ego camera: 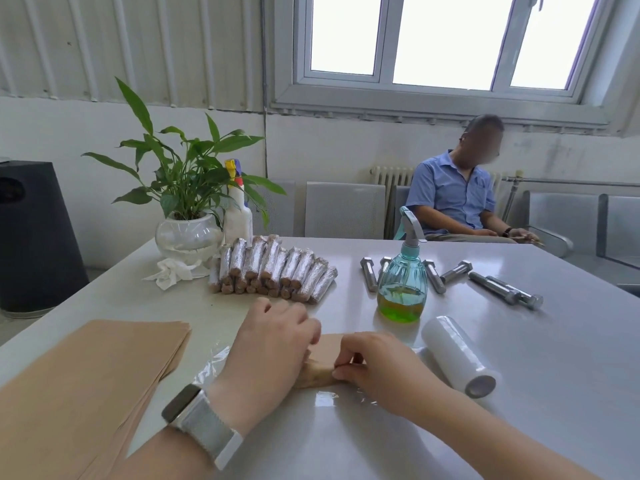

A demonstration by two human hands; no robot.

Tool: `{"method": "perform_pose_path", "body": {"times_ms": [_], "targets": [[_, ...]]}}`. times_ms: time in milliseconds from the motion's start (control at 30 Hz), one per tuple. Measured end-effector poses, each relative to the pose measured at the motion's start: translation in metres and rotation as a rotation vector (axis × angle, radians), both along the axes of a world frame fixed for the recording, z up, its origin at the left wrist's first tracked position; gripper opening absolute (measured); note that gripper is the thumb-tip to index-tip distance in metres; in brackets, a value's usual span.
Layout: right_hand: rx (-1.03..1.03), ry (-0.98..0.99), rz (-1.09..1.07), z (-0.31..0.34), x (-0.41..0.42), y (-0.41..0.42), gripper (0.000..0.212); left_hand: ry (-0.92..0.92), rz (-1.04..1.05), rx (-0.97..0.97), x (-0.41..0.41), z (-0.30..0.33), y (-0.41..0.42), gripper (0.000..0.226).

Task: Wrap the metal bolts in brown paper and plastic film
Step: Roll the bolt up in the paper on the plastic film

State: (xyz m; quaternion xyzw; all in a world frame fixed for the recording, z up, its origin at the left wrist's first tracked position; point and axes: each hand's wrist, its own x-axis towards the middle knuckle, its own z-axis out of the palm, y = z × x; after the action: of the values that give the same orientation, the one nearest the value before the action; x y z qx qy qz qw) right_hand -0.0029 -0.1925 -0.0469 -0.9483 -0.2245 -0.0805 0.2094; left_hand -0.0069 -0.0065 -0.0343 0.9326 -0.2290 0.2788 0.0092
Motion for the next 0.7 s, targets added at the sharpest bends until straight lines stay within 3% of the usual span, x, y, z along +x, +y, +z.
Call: {"method": "perform_pose_path", "body": {"times_ms": [33, 133, 300, 400, 500, 700], "targets": [[-0.003, 0.004, 0.003, 0.001, 0.001, 0.000, 0.006, -0.066, -0.086, 0.038, -0.002, -0.003, 0.001, 0.006], [-0.019, 0.029, 0.018, 0.004, 0.004, 0.000, 0.005, -0.094, -0.131, 0.109, -0.008, -0.010, 0.011, 0.033], [-0.063, 0.104, 0.057, 0.008, 0.013, 0.000, 0.014, 0.026, -0.146, 0.100, -0.004, -0.007, 0.012, 0.013], [-0.070, 0.132, 0.079, 0.009, 0.016, -0.001, 0.006, 0.126, -0.117, 0.038, -0.001, -0.006, 0.011, 0.010], [-0.099, 0.165, 0.091, 0.010, 0.017, -0.002, 0.021, 0.188, -0.114, -0.073, 0.005, -0.011, 0.015, 0.013], [-0.224, 0.235, 0.064, 0.010, 0.017, -0.008, 0.028, 0.392, -0.115, -0.295, 0.012, -0.017, 0.021, 0.004]]}}
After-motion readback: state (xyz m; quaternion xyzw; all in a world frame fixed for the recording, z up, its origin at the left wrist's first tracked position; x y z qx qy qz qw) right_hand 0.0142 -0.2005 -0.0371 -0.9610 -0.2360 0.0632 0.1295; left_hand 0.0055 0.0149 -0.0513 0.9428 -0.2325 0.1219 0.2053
